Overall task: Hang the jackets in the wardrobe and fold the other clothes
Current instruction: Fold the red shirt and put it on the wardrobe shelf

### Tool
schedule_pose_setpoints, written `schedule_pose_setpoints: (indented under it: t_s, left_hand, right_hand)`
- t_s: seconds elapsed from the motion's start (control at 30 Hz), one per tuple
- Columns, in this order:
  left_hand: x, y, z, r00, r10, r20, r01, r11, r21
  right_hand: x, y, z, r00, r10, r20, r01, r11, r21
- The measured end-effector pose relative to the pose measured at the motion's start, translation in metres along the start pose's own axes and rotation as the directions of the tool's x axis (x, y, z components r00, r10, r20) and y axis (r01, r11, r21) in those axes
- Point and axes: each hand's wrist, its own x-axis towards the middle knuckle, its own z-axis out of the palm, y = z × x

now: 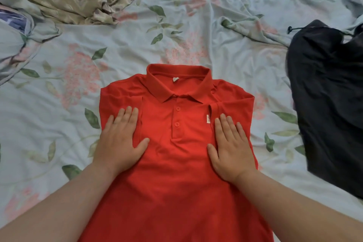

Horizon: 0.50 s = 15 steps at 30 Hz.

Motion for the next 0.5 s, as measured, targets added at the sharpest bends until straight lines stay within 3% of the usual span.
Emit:
schedule_pose_setpoints:
  t_s: [0.23, 0.5]
  left_hand:
    - [0.007, 0.000, 0.017, 0.998, -0.015, 0.065, 0.006, 0.989, 0.151]
    - [0.012, 0.000, 0.019, 0.992, -0.041, 0.116, 0.017, 0.980, 0.201]
  right_hand:
    - [0.004, -0.001, 0.010, 0.999, 0.030, 0.020, -0.029, 0.999, -0.029]
    - [0.008, 0.000, 0.015, 0.995, 0.032, 0.100, -0.026, 0.998, -0.061]
